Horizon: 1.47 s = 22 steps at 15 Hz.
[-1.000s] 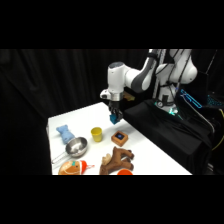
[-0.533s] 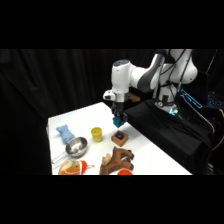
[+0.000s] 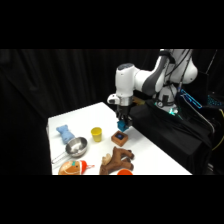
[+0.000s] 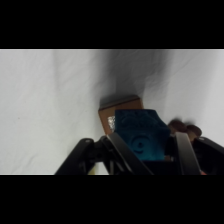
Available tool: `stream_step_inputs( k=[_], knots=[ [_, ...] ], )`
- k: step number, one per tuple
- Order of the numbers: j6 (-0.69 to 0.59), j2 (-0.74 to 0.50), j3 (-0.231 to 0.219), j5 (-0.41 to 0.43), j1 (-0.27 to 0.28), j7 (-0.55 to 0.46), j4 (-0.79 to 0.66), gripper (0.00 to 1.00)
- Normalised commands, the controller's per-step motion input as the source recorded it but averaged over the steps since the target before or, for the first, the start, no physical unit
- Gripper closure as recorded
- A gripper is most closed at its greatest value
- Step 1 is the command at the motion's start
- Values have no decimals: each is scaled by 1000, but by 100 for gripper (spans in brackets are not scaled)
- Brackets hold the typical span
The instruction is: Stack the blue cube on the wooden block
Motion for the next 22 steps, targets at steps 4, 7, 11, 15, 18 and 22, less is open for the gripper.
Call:
stream_step_inputs(
  k=[4, 7, 11, 15, 18, 22],
  knots=[
    [470, 169, -4, -115, 35, 231, -57, 76],
    [381, 260, -70, -117, 60, 212, 38, 76],
    [268, 186, -142, -126, 132, 187, 69, 76],
    [123, 19, -117, -32, 115, 87, 43, 24],
    [-157, -260, -22, 62, 40, -25, -47, 7],
    [-350, -358, 72, 167, -31, -121, -23, 0]
  ],
)
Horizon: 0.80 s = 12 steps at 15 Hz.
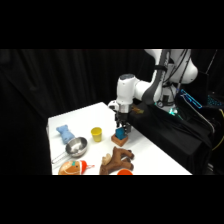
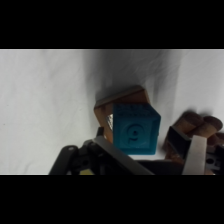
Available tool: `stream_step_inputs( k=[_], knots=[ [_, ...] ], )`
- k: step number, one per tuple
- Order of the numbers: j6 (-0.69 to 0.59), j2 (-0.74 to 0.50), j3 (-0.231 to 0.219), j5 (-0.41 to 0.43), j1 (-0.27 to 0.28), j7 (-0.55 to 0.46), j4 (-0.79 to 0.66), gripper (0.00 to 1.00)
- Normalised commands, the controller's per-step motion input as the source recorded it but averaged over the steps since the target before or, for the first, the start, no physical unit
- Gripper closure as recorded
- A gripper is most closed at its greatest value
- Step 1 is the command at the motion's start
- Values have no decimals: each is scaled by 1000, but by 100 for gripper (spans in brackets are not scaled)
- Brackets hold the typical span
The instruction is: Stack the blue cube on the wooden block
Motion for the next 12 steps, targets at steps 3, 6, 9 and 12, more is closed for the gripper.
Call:
stream_step_inputs(
  k=[3, 6, 9, 12],
  knots=[
    [-448, -348, 58, 113, -36, -101, 69, 0],
    [-533, -349, 54, 47, -34, -57, 156, 0],
    [-571, -292, 70, 69, -39, -83, 241, 0],
    [-557, -175, 74, 122, -36, -118, 307, 0]
  ],
)
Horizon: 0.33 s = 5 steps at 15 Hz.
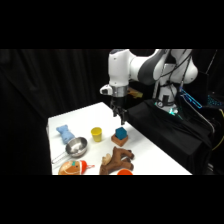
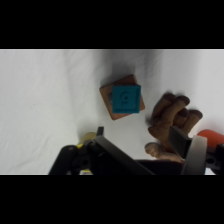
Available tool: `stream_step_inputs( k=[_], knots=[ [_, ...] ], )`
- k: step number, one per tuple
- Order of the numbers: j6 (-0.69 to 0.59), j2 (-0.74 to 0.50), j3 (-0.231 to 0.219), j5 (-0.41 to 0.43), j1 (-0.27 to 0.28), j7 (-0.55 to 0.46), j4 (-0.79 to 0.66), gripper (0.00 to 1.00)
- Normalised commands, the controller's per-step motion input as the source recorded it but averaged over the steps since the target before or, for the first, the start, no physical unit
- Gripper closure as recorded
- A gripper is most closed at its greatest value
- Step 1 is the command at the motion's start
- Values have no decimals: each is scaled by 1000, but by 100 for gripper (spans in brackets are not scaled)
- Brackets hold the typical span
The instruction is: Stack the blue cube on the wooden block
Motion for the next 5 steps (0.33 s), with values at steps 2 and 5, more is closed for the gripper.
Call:
stream_step_inputs(
  k=[2, 5],
  knots=[
    [-490, -79, 72, 142, -30, -99, 308, 0],
    [-426, -15, 65, 177, -23, -92, 289, 0]
  ],
)
